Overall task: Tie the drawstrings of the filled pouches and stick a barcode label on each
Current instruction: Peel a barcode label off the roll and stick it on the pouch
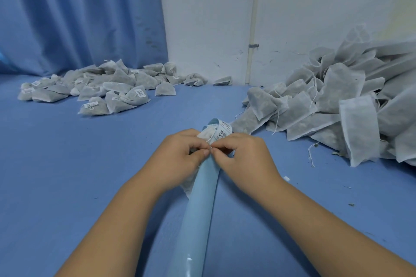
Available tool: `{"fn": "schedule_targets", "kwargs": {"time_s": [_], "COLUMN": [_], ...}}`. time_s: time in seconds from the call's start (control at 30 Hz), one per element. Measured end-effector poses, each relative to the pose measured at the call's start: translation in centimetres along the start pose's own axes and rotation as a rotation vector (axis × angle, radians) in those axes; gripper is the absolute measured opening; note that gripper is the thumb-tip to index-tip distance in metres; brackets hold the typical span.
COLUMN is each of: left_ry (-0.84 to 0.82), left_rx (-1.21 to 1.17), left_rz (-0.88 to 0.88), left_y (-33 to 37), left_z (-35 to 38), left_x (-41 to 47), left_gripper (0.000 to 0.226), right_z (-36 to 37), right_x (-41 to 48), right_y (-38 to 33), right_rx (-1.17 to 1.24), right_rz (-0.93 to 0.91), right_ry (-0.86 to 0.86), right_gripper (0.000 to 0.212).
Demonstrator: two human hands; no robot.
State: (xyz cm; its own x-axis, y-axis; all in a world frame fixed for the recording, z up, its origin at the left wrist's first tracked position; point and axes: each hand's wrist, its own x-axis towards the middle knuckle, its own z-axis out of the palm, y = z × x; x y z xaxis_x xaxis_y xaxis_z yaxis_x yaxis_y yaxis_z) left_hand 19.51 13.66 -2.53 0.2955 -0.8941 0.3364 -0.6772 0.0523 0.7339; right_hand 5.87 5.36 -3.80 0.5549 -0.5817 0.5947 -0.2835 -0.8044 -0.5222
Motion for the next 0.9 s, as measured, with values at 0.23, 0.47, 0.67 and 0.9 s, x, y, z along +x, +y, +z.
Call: {"fn": "schedule_targets", "kwargs": {"time_s": [0.23, 0.47, 0.67, 0.9], "left_ry": [0.012, 0.045, 0.047, 0.046], "left_rx": [0.024, 0.000, -0.036, -0.022], "left_rz": [0.012, -0.183, -0.324, -0.400], "left_y": [-0.1, -0.2, -0.5, -0.7], "left_z": [0.0, -0.2, -0.3, -0.9], "left_x": [0.0, 0.1, 0.3, 0.4], "left_gripper": [0.018, 0.023, 0.023, 0.023], "right_z": [-0.1, -0.1, -1.2, -2.9], "right_x": [0.2, 0.2, 0.5, 1.4], "right_y": [-0.1, 0.1, 0.9, 3.0], "right_rx": [0.032, 0.164, 0.416, 0.624], "right_rz": [0.081, 0.219, 0.423, 0.591], "right_ry": [-0.002, 0.037, 0.084, 0.200], "right_gripper": [0.011, 0.014, 0.015, 0.019]}}
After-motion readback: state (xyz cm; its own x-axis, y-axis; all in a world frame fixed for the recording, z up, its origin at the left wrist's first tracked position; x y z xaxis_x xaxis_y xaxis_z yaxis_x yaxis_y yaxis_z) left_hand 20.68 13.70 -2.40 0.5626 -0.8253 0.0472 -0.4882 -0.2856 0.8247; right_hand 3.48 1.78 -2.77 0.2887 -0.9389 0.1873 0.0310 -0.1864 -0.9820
